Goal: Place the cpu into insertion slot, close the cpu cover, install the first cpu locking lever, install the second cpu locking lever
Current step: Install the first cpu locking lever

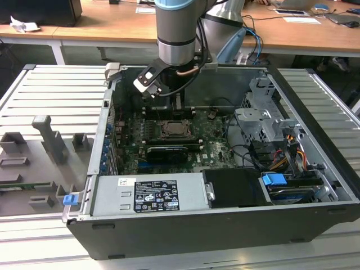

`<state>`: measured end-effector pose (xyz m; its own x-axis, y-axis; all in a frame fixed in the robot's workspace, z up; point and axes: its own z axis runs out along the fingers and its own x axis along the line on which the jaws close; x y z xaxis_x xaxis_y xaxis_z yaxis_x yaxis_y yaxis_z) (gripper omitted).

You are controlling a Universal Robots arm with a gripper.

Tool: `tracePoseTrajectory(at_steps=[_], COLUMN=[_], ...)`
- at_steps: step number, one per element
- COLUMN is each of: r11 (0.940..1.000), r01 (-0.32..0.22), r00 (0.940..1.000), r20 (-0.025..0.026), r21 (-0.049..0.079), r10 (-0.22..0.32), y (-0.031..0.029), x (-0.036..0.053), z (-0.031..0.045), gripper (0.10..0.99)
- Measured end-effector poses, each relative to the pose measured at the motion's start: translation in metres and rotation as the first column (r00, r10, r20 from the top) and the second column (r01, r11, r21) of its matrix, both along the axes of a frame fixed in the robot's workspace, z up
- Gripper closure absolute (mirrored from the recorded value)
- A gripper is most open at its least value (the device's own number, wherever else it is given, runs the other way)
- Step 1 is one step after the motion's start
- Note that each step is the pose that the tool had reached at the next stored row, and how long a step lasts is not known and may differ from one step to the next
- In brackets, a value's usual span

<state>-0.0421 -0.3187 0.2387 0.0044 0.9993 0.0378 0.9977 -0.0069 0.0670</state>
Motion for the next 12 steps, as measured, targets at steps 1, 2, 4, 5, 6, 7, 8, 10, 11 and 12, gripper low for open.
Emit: tracePoseTrajectory(at_steps=[1,2,4,5,6,7,8,10,11,12], r11=[1.0,1.0,1.0,1.0,1.0,1.0,1.0,1.0,1.0,1.0], r01=[0.0,0.0,0.0,0.0,0.001,0.001,0.001,0.001,0.001,0.001], r00=[1.0,1.0,1.0,1.0,1.0,1.0,1.0,1.0,1.0,1.0], r20=[0.0001,0.0002,0.0,-0.0002,-0.0001,0.0,0.0,0.0,0.0,-0.0003], r21=[0.0,0.0,0.0,0.0,0.0,0.0,0.0,0.0,0.0,0.0], r10=[0.0,0.0,0.0,0.0,-0.001,-0.001,-0.001,-0.001,-0.001,-0.001], y=[0.0,0.0001,0.0,0.0,0.0,0.0,0.0,0.0,0.0,0.0], x=[0.0,0.0,0.0,0.0,0.0,0.0,0.0,0.0,0.0,0.0], z=[0.0,0.0001,0.0006,0.0018,0.0032,0.0045,0.0057,0.0117,0.0156,0.0241], gripper=[0.98,0.98,0.98,0.98,0.98,0.98,0.98,0.98,0.98,0.98])
